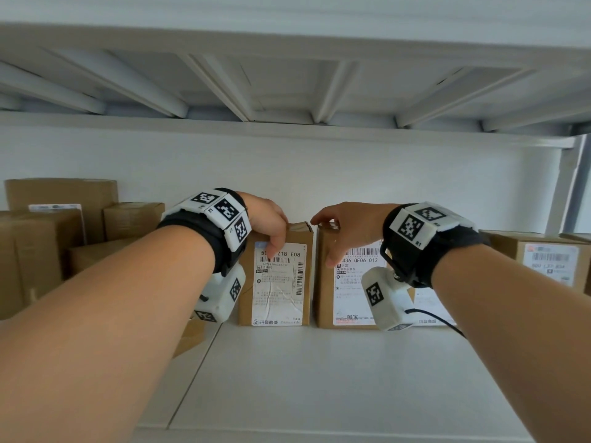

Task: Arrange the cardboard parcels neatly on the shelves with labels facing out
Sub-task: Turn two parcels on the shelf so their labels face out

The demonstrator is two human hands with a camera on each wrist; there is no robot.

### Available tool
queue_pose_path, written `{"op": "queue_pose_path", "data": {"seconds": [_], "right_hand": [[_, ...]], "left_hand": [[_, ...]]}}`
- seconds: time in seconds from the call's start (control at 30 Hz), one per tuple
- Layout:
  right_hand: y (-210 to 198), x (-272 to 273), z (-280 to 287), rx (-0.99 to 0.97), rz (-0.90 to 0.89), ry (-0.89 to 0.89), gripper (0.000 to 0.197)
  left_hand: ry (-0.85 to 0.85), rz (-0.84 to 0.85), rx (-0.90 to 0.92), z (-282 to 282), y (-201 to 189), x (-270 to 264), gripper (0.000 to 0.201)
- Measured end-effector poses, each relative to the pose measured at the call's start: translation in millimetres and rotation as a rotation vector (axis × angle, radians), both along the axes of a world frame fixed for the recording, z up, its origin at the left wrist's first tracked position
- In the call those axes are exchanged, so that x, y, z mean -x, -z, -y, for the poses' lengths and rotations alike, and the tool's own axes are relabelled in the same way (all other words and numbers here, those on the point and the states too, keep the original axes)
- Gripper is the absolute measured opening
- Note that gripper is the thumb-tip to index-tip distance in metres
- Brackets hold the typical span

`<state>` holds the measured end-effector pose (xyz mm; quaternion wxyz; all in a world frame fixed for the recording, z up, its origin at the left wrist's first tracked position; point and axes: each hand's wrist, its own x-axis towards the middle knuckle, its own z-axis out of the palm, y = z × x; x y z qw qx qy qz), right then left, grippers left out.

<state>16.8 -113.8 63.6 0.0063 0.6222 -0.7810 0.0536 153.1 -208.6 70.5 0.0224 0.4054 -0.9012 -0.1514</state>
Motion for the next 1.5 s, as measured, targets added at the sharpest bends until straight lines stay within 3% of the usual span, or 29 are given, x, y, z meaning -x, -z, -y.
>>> {"op": "queue_pose_path", "data": {"seconds": [0.37, 0.6, 0.83, 1.03, 1.5], "right_hand": [[0.1, 0.1, 1.8, 0.003, -0.009, 0.006, 0.084], [-5.0, -3.7, 0.8, 0.018, 0.034, 0.022, 0.085], [-12.9, -22.7, -0.6, 0.157, 0.025, 0.052, 0.063], [-12.1, -43.0, -6.1, 0.353, -0.039, 0.078, 0.038], [-5.7, -85.3, -37.3, 0.424, -0.063, 0.018, 0.020]], "left_hand": [[0.005, 0.032, -0.010, -2.4, -3.1, 0.1, 0.064], [0.004, -0.005, 0.007, 1.1, -4.8, -6.4, 0.092], [0.020, -0.001, 0.128, -2.4, -14.7, -27.6, 0.066], [-0.043, -0.072, 0.254, 1.6, -16.2, -50.3, 0.064], [-0.098, -0.076, 0.351, -34.7, -11.4, -98.0, 0.051]]}}
